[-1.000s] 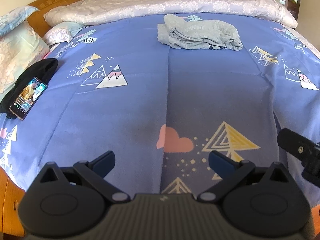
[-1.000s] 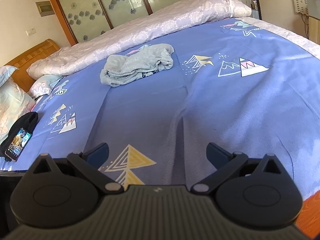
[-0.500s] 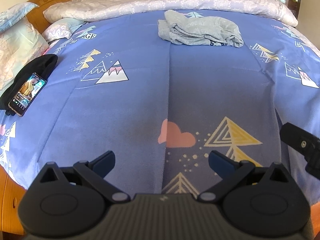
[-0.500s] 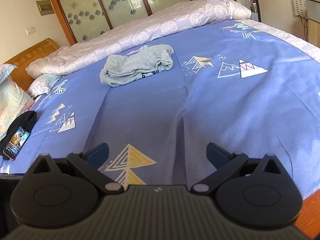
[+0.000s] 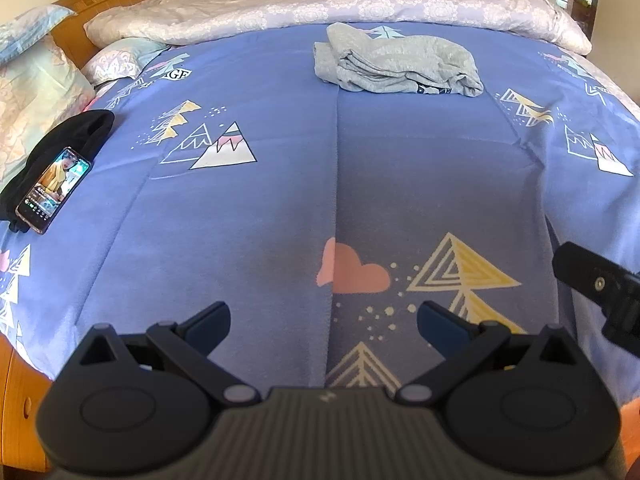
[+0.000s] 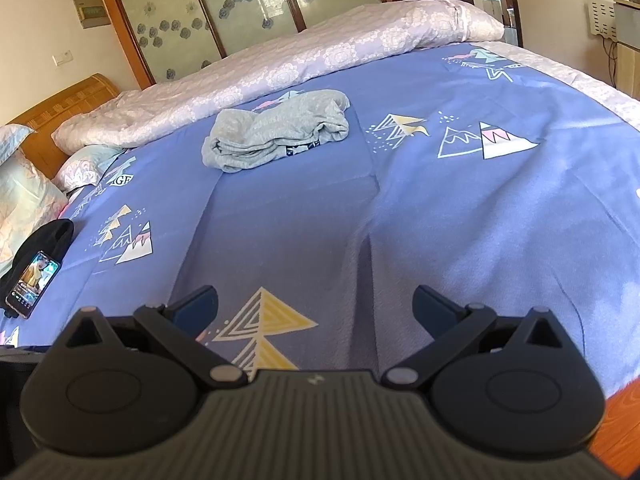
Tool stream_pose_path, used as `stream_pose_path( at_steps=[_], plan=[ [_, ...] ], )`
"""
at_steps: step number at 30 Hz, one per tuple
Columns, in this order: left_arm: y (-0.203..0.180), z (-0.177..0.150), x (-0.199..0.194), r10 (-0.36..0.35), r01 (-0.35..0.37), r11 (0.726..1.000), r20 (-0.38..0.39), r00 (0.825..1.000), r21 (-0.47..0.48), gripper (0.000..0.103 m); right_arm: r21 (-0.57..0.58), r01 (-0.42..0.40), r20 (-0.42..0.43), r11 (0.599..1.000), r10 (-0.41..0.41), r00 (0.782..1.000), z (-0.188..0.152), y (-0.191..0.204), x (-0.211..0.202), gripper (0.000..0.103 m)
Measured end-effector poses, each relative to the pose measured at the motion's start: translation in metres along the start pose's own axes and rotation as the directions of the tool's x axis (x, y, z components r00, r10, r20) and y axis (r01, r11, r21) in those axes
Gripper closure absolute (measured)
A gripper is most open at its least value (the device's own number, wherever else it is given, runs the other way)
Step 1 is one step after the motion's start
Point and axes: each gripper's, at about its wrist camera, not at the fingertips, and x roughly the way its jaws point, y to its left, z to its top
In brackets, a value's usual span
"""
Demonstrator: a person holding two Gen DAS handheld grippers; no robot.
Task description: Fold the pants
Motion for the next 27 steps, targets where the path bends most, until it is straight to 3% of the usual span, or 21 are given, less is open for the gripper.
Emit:
stream_pose_path(
  at_steps=[27],
  plan=[
    [0.013,-0.012,0.012,0.007,-0.008,1.0,-0.051,0.999,-0.015,0.0,-0.043,0.014,-0.049,0.999,-0.016,0.999,-0.004,0.009,0.007,0.0]
  ],
)
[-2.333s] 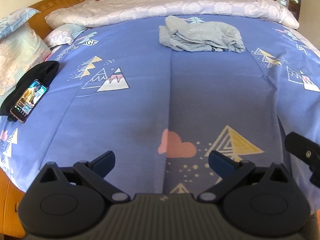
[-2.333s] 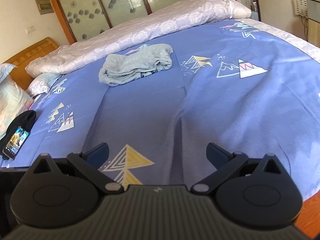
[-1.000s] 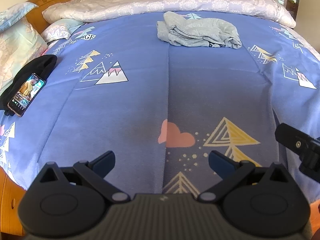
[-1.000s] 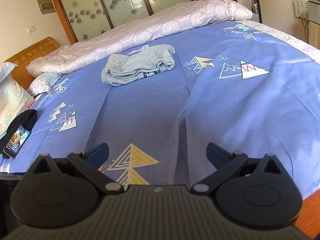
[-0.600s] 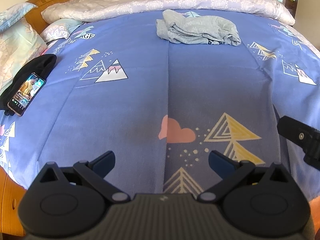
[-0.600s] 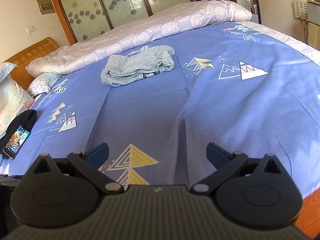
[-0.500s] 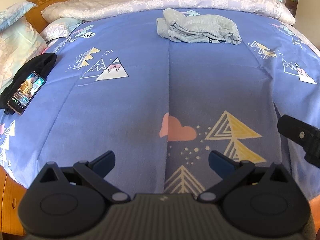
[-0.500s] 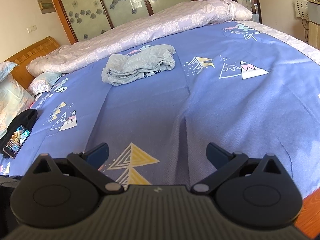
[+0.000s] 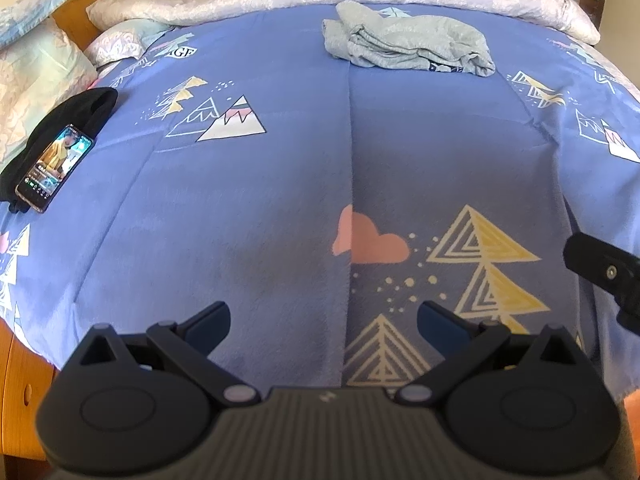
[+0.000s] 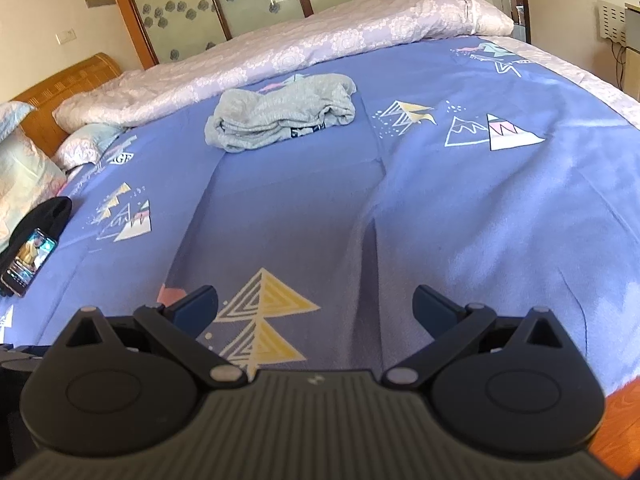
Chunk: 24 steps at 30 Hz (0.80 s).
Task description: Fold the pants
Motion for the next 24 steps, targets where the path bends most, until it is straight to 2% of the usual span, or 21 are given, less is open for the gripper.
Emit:
stream_pose_path(
  at_steps=[10,24],
  plan=[
    [0.0021,-0.0016,0.0021,0.014,-0.014,1.0,-0.01,1.0,-0.007,0.0,-0.051,0.049,-0.002,0.997,-0.049,0.999,-0.0035,0.0045,0.0029,0.0],
    [-0.0011,-0.0033,0.0,0.037,-0.037,0.999,-0.008,0.999,0.013,0.0,-0.035,0.031,-0.013,0.999,-0.031,0.999,-0.0029,0.0013,0.0019,0.0]
  ],
)
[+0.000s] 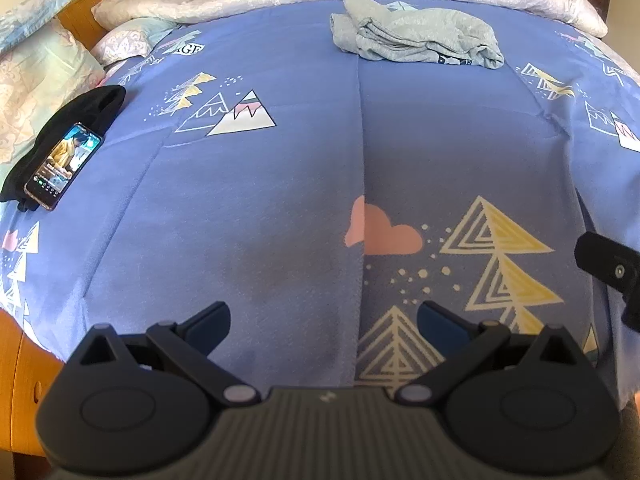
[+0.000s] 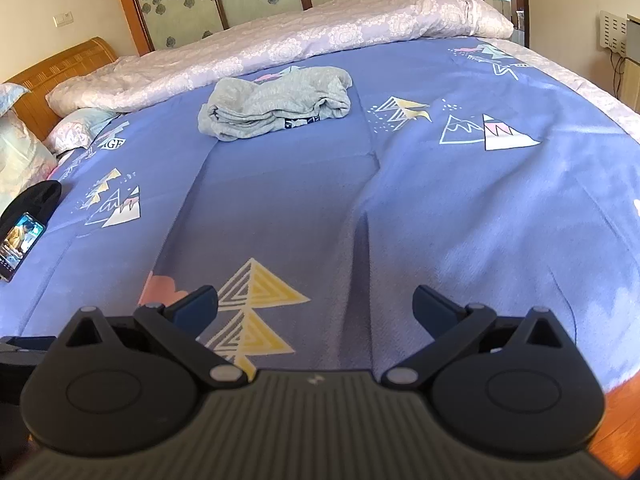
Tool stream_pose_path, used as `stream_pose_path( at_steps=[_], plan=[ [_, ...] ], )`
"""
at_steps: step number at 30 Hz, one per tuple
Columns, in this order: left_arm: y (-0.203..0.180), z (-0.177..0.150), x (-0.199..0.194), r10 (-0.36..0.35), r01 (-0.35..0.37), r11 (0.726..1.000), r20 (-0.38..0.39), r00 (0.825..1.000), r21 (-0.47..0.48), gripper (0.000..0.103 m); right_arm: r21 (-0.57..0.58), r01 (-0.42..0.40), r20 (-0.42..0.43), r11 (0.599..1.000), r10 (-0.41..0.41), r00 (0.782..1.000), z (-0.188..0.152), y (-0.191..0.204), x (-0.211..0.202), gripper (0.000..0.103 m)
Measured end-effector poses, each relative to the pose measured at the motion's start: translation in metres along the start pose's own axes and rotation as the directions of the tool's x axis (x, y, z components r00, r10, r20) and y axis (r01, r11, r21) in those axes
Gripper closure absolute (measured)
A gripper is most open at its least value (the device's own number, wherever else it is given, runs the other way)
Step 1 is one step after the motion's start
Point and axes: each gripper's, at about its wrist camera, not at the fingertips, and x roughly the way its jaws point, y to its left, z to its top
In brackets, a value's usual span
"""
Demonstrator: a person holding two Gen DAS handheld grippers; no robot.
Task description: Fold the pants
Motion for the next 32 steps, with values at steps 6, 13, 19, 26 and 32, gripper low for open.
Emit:
stream_pose_path(
  at_steps=[6,13,19,26,32],
  plan=[
    [0.001,0.0,-0.004,-0.001,0.001,1.0,0.012,1.0,-0.003,0.0,-0.006,-0.003,0.001,1.0,0.003,1.0,-0.001,0.002,-0.001,0.0],
    [0.001,0.0,-0.008,-0.009,0.009,1.0,0.027,1.0,0.005,0.0,-0.012,-0.003,0.004,1.0,0.003,1.0,0.0,0.003,-0.003,0.0],
    [0.003,0.001,-0.009,-0.012,0.012,1.0,0.03,0.999,0.0,0.0,-0.023,-0.002,0.004,1.0,0.002,1.0,0.001,0.006,-0.004,0.0],
    [0.003,0.001,-0.009,-0.012,0.012,1.0,0.035,0.999,0.004,0.0,-0.025,-0.002,0.007,1.0,0.002,1.0,0.0,0.009,-0.004,0.0],
    [0.005,0.001,-0.015,-0.027,0.027,1.0,0.067,0.997,0.005,0.0,-0.029,0.003,0.015,1.0,-0.003,1.0,0.0,0.009,-0.005,0.0]
  ],
)
